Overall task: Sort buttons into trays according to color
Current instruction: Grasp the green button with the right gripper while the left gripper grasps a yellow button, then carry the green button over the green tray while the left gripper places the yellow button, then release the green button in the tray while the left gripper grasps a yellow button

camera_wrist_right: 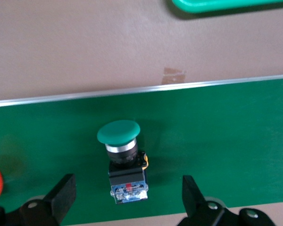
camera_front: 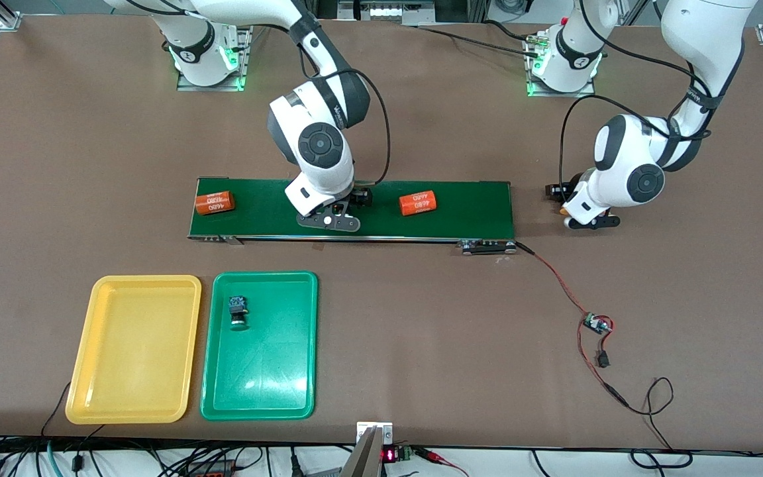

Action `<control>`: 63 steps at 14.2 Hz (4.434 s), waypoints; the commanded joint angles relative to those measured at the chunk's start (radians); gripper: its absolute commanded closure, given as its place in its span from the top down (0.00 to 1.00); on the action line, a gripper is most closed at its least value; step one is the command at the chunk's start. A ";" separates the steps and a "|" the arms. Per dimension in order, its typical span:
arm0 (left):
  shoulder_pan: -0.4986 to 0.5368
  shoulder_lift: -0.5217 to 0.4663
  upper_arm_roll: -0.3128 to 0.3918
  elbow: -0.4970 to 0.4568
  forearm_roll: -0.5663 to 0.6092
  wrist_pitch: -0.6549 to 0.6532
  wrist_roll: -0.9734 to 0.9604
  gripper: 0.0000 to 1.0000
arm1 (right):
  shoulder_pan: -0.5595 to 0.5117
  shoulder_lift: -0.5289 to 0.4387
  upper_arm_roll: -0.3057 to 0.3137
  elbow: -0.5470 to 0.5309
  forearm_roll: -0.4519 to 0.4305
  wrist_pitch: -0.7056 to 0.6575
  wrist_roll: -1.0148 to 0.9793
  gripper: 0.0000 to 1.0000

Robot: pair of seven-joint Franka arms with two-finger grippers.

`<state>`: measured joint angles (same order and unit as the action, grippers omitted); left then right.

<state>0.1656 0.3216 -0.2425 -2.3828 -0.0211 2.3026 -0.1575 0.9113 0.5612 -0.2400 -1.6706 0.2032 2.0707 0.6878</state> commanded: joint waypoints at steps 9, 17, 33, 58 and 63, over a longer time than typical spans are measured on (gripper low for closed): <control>-0.054 -0.070 -0.139 0.340 -0.013 -0.341 0.187 0.19 | -0.012 -0.004 -0.016 -0.035 0.015 -0.012 0.004 0.21; -0.070 -0.012 -0.282 0.338 -0.011 -0.241 0.772 0.18 | -0.103 0.066 -0.093 0.173 -0.019 -0.008 -0.054 0.21; -0.127 -0.038 -0.324 0.313 0.147 -0.122 1.063 1.00 | -0.308 0.373 -0.091 0.345 -0.019 0.330 -0.401 0.26; -0.003 -0.076 0.204 0.093 0.112 -0.028 0.418 1.00 | -0.272 0.026 -0.114 0.331 -0.004 -0.193 -0.268 1.00; -0.003 -0.021 0.204 0.050 0.086 -0.009 0.418 1.00 | -0.215 0.025 -0.113 0.319 -0.008 -0.210 -0.182 1.00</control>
<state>0.1691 0.2789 -0.0411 -2.3127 0.0775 2.2675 0.2726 0.6725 0.5981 -0.3535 -1.3392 0.1933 1.8766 0.4511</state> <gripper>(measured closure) 0.000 0.000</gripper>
